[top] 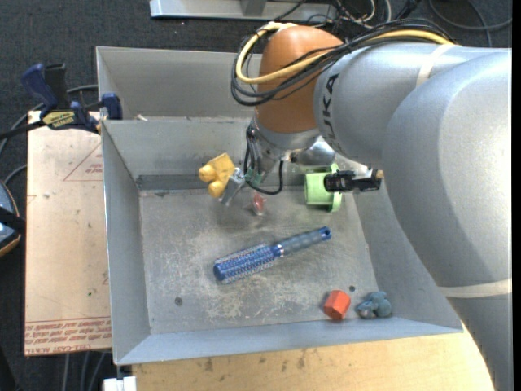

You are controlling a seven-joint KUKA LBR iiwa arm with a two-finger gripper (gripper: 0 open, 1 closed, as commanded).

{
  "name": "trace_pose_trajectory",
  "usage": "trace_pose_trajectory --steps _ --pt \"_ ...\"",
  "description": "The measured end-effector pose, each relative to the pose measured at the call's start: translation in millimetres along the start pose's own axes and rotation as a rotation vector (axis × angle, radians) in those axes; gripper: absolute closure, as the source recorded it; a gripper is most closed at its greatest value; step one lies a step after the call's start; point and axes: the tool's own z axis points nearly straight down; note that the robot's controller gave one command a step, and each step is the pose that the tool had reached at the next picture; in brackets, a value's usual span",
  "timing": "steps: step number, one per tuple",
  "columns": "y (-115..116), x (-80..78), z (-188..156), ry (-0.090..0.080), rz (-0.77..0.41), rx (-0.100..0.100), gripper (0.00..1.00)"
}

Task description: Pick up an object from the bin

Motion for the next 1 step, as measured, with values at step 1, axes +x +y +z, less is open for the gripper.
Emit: trace_pose_trajectory --steps 1 --pt "-6.0 0.4 -116.2 -0.003 -0.019 -0.001 1.00"
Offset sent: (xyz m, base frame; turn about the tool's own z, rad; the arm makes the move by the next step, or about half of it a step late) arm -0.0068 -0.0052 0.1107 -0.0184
